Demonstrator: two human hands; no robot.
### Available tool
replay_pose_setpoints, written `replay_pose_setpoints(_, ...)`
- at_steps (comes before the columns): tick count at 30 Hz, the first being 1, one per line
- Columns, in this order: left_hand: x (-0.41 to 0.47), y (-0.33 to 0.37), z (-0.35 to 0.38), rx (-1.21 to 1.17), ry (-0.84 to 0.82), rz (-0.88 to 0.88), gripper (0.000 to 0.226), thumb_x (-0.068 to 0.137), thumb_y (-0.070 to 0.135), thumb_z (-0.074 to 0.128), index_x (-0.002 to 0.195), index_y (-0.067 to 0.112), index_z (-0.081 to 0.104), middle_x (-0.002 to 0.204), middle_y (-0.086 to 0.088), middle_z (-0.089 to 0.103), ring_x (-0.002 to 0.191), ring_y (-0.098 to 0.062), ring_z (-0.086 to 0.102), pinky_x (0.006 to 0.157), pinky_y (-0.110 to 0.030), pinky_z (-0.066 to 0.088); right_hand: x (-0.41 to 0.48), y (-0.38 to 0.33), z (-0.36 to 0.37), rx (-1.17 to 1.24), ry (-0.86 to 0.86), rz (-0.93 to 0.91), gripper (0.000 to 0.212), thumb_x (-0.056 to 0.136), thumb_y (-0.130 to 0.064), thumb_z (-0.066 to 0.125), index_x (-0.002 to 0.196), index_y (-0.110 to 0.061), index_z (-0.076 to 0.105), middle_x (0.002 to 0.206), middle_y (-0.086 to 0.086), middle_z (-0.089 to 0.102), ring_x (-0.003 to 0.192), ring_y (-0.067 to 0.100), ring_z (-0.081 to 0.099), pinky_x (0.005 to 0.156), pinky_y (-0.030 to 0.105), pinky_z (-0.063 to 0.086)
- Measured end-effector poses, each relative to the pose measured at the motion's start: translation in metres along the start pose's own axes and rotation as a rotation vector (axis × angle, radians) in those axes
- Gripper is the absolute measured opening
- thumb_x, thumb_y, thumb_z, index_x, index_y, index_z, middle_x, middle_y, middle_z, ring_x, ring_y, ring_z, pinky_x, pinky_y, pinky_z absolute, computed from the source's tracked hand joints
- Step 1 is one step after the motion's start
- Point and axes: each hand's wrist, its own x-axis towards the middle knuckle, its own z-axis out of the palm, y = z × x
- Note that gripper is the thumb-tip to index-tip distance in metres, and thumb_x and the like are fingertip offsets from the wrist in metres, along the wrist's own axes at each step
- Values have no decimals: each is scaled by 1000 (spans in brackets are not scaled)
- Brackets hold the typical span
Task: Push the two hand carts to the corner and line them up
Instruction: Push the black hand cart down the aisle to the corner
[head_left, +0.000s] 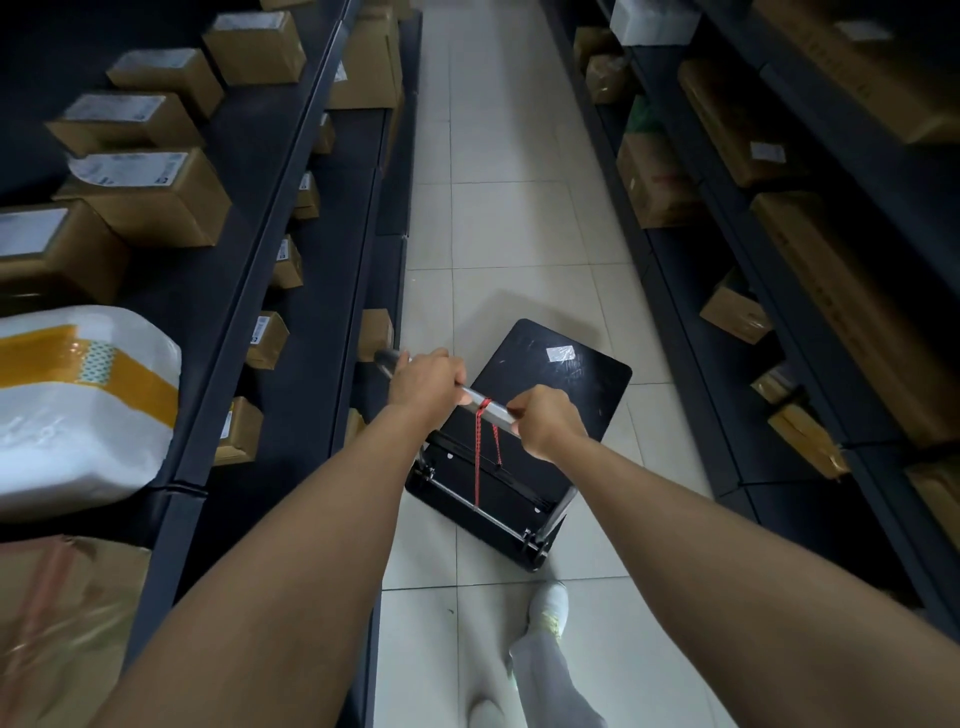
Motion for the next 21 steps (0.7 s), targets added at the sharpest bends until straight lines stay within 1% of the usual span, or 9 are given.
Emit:
replay_pose_setpoints(2,1,1,4,-8,14,-6,9,90,22,62,96,18,66,103,-1,59,97,-22,58,115,-45,22,0,2,-3,-20,5,-1,32,82,5,52,95,-15,73,90,10,67,77,28,61,58,30,45)
replay_pose_setpoints(4,5,4,8,5,33,-22,9,88,22,65,96,19,68,102,-1,61,100,-23,57,112,-45,26,2,5,-5,-24,14,7,33,82,5,51,95,-14,73,93,11,68,79,29,62,59,30,45)
replay_pose_setpoints(8,17,11,10,16,38,-34,12,87,21,66,98,20,70,103,-2,61,102,-24,55,109,-43,30,9,13,-12,-20,64,13,31,87,3,56,108,-15,71,103,10,69,90,30,64,76,35,55)
replay_pose_setpoints(10,26,14,10,30,46,-24,15,89,20,64,102,19,71,105,-4,60,102,-25,53,104,-40,35,16,17,-16,-19,87,12,31,88,2,57,112,-13,69,106,11,69,93,30,64,81,37,55)
replay_pose_setpoints(12,35,17,9,15,44,-23,19,90,19,62,107,17,70,108,-5,59,103,-25,52,96,-38,42,25,19,-21,-29,87,9,29,89,3,57,110,-13,69,100,11,69,88,30,63,73,34,53)
replay_pose_setpoints(14,47,19,4,-23,29,-36,21,90,20,62,109,15,69,110,-5,57,103,-24,50,87,-38,47,35,21,-26,-53,78,0,29,88,4,55,106,-14,69,89,10,66,77,28,59,62,32,46)
replay_pose_setpoints(16,62,21,-1,6,5,-29,22,90,17,61,111,13,68,111,-6,55,104,-24,49,80,-37,47,48,20,-34,-82,62,-12,30,88,5,53,105,-15,68,87,9,64,75,27,57,61,31,41)
replay_pose_setpoints(18,78,21,-6,35,-2,-30,22,90,12,59,110,13,68,110,-6,55,104,-23,48,78,-36,47,63,17,-44,-98,48,-20,28,89,3,53,105,-13,68,87,9,63,74,27,55,62,30,40)
replay_pose_setpoints(21,101,22,-11,53,11,-40,21,91,12,57,108,13,69,108,-6,56,104,-24,49,85,-36,46,87,12,-55,-112,32,-17,29,88,3,55,109,-12,67,95,11,65,77,27,56,66,32,44)
